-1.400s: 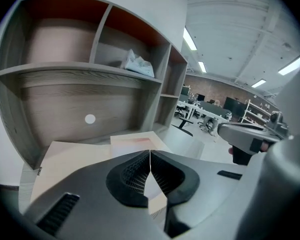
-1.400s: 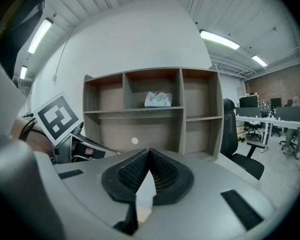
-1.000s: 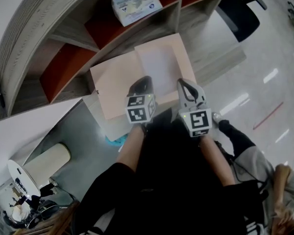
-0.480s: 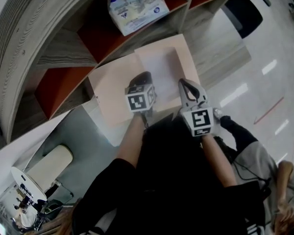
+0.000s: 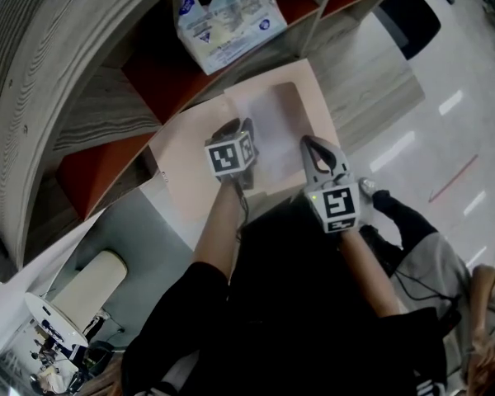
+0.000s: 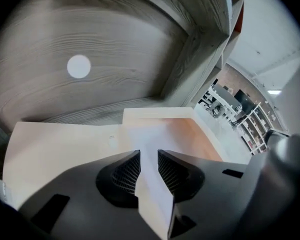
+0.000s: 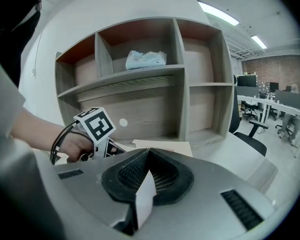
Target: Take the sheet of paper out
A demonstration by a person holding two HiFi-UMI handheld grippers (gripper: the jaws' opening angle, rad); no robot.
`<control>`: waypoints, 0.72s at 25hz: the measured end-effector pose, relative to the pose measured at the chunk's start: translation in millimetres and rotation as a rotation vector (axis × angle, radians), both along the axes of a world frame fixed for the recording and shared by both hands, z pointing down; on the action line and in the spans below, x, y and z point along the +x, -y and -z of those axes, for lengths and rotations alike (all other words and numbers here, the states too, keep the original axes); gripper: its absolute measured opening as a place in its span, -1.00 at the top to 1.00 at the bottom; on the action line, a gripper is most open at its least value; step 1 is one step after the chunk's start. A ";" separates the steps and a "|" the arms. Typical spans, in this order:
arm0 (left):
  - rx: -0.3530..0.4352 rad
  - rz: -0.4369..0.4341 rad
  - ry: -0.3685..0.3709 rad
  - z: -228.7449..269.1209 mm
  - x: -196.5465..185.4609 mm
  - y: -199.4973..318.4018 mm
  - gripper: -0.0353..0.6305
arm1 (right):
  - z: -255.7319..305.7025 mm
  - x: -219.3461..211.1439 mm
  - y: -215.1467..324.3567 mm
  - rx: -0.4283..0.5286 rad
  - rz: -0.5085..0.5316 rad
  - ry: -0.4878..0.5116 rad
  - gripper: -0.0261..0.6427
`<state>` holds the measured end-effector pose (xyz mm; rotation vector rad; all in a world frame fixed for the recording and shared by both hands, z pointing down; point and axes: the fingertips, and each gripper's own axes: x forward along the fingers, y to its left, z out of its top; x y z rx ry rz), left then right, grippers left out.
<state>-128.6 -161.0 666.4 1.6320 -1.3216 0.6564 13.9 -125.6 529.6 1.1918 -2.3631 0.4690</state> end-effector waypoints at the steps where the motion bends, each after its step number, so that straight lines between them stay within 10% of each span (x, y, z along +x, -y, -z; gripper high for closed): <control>1: -0.008 0.002 -0.010 -2.8 -0.2 1.7 0.48 | -0.3 0.4 0.6 -0.001 -0.005 -0.002 0.87; 18: -0.125 0.068 -0.186 -31.9 1.6 9.3 0.30 | -9.4 6.6 7.3 -0.027 -0.045 -0.006 0.87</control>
